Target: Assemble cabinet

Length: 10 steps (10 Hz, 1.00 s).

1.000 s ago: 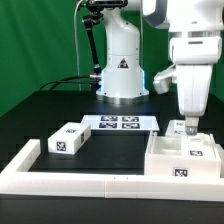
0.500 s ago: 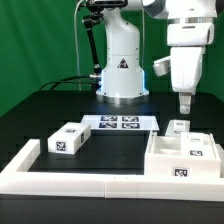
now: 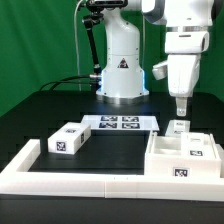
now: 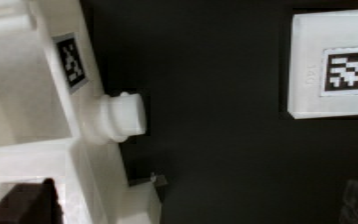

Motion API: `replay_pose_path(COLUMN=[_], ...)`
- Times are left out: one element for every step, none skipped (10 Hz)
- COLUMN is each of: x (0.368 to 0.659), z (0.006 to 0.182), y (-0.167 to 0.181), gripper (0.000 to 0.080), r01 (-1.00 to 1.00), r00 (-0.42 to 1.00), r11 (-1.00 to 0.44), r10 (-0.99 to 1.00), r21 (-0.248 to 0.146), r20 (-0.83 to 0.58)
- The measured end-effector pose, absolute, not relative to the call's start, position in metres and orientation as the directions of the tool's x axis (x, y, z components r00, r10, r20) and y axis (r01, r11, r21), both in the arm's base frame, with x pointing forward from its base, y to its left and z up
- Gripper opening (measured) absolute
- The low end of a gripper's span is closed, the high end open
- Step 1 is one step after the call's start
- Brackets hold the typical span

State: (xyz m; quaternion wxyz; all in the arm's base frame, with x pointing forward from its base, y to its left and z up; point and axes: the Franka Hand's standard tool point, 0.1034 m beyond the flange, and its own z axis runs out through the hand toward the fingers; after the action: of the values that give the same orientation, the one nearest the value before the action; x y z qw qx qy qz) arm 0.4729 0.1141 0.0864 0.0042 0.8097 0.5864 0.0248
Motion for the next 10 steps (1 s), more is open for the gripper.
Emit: replay_pose_path(x=[0.472, 0.468, 0.457, 0.438, 0.425, 0.412, 0.400, 0.392, 0.395, 0.397], z=[0.086, 0.084, 0.083, 0.080, 0.076, 0.070, 0.061, 0.050, 0.052, 0.052], y=[0.114, 0.115, 0.120, 0.123, 0.125, 0.132, 0.134, 0.132, 0.131, 0.132], gripper=[0.0797, 0.0797, 0.0797, 0.0797, 0.0797, 0.0797, 0.0797, 0.0797, 0.0797, 0.0797], r01=[0.948, 0.946, 0.945, 0.951, 0.954, 0.957, 0.958, 0.956, 0.956, 0.956], r00=[0.315, 0.321, 0.320, 0.304, 0.292, 0.280, 0.275, 0.284, 0.285, 0.285], r11=[-0.316, -0.323, -0.322, -0.306, -0.295, -0.285, -0.282, -0.289, -0.290, -0.290], r10=[0.948, 0.946, 0.946, 0.951, 0.955, 0.957, 0.956, 0.953, 0.954, 0.953], r21=[0.036, 0.035, 0.046, 0.049, 0.048, 0.056, 0.058, 0.041, 0.037, 0.043], r20=[0.036, 0.037, 0.050, 0.055, 0.061, 0.081, 0.101, 0.104, 0.096, 0.102])
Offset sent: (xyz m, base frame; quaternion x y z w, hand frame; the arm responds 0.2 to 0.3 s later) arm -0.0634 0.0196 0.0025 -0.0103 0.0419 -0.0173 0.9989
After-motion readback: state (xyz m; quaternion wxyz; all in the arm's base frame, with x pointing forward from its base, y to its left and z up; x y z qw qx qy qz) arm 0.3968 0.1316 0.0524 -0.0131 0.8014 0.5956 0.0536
